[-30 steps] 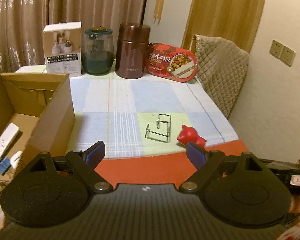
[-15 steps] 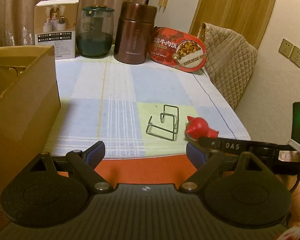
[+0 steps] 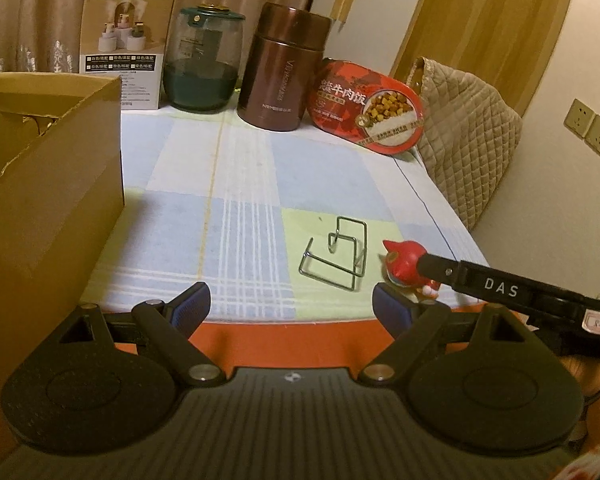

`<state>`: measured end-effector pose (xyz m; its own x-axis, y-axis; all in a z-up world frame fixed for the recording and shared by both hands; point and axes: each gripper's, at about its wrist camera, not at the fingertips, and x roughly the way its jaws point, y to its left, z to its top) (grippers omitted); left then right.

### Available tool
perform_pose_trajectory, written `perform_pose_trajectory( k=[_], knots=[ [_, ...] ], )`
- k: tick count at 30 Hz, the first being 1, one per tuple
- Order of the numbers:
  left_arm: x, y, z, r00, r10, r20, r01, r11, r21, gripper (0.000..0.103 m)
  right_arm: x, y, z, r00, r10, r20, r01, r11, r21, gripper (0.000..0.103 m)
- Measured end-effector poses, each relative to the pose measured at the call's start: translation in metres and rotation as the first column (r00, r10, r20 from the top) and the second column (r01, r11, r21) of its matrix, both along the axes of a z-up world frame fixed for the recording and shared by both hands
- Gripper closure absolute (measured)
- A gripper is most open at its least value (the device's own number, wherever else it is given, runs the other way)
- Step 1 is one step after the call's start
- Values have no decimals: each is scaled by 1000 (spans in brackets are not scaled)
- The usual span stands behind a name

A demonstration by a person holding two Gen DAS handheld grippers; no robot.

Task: Organize rigid objects
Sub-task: 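Close the left tool on the bent wire stand while the right tool holds the figurine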

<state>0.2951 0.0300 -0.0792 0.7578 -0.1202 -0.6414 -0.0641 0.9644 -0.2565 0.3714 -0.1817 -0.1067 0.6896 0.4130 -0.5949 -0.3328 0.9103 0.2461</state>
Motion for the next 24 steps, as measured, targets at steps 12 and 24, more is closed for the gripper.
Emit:
perform_pose_trajectory(
  k=[12,24],
  knots=[
    [12,7,-6,1000,24,10,-24,1000,4,18,28,29,-24,997,-41,-63,38,998,-43,31],
    [33,-13,-16,999,-46,12,45,996,74,17,28,15,-21,996,-23,-92,17,998,-61,39]
  ],
)
